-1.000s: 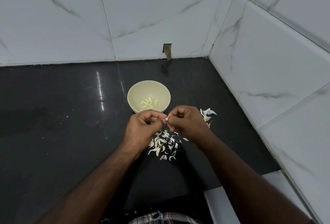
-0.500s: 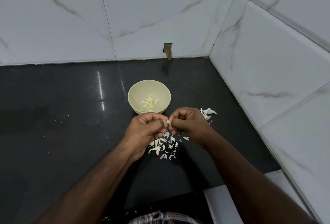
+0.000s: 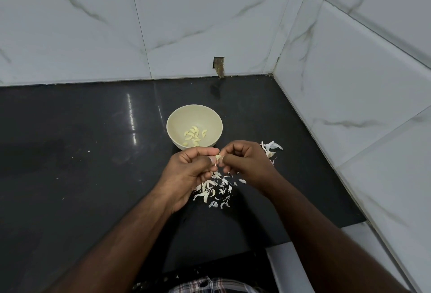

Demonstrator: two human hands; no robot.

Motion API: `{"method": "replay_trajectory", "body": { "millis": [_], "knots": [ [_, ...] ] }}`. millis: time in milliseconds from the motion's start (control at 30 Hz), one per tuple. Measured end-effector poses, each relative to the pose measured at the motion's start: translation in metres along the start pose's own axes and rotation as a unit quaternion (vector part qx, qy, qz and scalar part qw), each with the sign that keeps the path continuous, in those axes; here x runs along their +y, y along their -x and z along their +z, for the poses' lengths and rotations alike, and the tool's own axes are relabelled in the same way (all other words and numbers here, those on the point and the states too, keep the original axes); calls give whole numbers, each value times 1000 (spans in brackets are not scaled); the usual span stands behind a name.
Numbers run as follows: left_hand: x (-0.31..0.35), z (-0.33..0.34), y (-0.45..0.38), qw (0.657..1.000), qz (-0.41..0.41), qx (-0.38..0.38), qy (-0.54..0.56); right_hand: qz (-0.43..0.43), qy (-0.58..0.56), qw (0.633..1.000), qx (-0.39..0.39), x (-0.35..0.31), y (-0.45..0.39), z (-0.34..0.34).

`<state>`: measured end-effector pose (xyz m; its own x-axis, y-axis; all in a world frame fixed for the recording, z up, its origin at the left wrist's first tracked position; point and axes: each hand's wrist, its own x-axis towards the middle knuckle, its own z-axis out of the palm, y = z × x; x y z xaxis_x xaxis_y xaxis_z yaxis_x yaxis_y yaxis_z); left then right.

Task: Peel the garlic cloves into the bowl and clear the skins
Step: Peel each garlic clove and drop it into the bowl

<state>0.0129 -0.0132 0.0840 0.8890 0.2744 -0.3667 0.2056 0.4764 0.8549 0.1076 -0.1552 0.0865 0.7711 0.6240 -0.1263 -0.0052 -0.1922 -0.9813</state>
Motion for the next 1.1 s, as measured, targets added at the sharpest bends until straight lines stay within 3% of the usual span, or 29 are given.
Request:
{"method": "replay_trajectory", "body": {
  "millis": [167, 400, 700, 1100],
  "knots": [
    [2, -2, 0, 999, 19, 4, -35, 6, -13, 1000, -8, 1, 1, -1],
    [0, -5, 0, 999, -12, -22, 40, -1, -13, 999, -31, 0, 4, -1],
    [0, -5, -2, 994, 62, -9, -87, -10, 130, 991, 4, 0, 4, 8],
    [-7, -5, -4, 996, 74, 17, -43, -4, 170, 983, 68, 5, 6, -8]
  ]
}}
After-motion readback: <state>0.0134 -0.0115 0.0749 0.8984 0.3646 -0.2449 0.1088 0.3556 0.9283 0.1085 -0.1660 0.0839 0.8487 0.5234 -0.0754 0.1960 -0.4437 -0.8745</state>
